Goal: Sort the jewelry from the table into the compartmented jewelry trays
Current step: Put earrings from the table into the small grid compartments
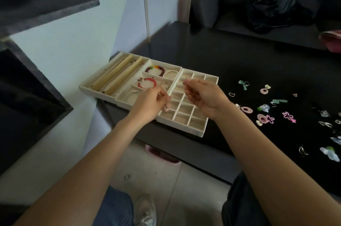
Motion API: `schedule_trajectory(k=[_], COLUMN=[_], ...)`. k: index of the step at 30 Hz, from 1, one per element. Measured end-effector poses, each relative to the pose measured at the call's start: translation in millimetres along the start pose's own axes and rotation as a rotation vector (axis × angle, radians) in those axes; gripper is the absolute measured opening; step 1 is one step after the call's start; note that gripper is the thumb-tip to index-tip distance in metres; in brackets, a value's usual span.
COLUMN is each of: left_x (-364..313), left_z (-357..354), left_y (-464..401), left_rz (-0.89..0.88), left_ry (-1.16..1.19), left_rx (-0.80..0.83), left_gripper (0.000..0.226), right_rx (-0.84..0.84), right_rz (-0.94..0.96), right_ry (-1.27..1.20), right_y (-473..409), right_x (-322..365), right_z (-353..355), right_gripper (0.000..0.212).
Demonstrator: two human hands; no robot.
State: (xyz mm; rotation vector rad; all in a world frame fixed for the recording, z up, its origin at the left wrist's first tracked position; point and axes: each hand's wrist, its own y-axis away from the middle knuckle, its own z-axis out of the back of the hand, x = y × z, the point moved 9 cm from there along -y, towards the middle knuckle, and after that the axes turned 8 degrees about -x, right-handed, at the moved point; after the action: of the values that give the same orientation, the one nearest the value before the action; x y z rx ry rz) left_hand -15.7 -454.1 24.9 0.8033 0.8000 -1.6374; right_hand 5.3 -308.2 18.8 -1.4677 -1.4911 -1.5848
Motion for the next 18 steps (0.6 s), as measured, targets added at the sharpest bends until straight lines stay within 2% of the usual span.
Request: schedule_trajectory(k=[8,18], left_x=[-2,-5], left_z=[-8,-11], left_y=[9,6], left_rz=[-0.126,-0.223], left_ry=[-0.079,-0.252], left_rx=[0.134,0.130], left_gripper=[0.011,0.007], right_rx=[0.031,0.040], right_rz=[0.030,0.046], right_ry=[0.008,0.008], right_y=[9,10], right_x=[3,4], right_z=[-12,-15], right_gripper=[0.014,0.011])
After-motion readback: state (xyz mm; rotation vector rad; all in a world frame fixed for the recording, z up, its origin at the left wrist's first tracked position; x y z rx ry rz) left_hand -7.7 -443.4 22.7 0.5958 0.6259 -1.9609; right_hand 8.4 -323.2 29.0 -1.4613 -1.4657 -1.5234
